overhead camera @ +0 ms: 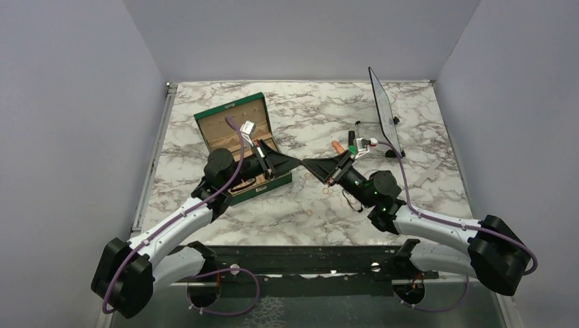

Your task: Organize the mixed jewelry

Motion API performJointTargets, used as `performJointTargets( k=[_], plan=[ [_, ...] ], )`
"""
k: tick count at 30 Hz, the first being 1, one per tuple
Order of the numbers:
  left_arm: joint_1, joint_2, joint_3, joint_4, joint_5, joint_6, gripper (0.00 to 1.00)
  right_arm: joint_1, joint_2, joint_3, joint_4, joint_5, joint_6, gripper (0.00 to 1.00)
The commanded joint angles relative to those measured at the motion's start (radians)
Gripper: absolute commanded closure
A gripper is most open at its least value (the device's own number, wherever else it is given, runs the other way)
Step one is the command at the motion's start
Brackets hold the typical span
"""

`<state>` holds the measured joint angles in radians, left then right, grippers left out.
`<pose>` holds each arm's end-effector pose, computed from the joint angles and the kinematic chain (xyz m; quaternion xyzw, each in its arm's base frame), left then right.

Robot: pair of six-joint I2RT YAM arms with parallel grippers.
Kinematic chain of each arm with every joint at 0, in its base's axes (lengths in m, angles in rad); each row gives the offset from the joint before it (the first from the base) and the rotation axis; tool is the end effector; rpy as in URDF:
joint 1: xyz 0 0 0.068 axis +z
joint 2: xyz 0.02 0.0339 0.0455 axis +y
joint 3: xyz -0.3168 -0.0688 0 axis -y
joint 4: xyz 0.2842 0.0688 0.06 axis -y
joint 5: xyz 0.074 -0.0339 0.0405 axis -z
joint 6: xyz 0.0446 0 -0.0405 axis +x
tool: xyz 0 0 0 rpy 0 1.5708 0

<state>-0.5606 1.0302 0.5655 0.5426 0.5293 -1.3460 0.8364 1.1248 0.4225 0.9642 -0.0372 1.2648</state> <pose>0.1998 -0.1520 0.3202 -0.0734 0.6790 -0.6805 0.2654 0.1687 0.1893 0.2922 0.1150 0.5978 0.6939 0.3845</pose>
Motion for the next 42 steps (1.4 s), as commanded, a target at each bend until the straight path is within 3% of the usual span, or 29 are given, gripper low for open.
performJointTargets(
  k=[1,4,8,11,24,27,30,33,37,42],
  plan=[
    [-0.004,-0.012,-0.020,0.002,-0.032,0.015,1.00,0.001,-0.043,0.007,-0.011,0.030,0.019,0.77],
    [-0.004,-0.009,-0.026,0.002,-0.037,0.015,1.00,0.002,-0.048,0.007,-0.027,0.033,0.023,0.77],
    [-0.003,-0.006,-0.027,0.003,-0.038,0.016,1.00,0.002,-0.052,0.004,-0.040,0.034,0.029,0.66],
    [-0.003,-0.004,-0.029,0.004,-0.038,0.018,1.00,0.002,-0.059,0.000,-0.052,0.034,0.035,0.65],
    [-0.004,0.002,-0.032,0.007,-0.041,0.026,1.00,0.002,-0.069,0.015,-0.135,0.071,0.029,0.92],
    [-0.004,-0.006,-0.046,0.007,-0.056,0.035,0.80,0.002,-0.074,0.045,-0.217,0.072,0.005,0.99],
    [-0.004,-0.012,-0.066,0.004,-0.073,0.057,0.56,0.001,-0.077,0.093,-0.354,0.076,-0.025,0.99],
    [0.000,-0.032,-0.095,-0.017,-0.104,0.089,0.39,0.001,-0.064,0.142,-0.485,0.076,-0.089,0.99],
    [0.026,-0.087,-0.070,-0.223,-0.195,0.222,0.28,0.002,-0.025,0.228,-0.677,0.068,-0.205,0.99],
    [0.034,-0.181,0.087,-0.668,-0.507,0.502,0.20,0.001,0.049,0.341,-0.870,0.045,-0.376,0.99]
  ],
)
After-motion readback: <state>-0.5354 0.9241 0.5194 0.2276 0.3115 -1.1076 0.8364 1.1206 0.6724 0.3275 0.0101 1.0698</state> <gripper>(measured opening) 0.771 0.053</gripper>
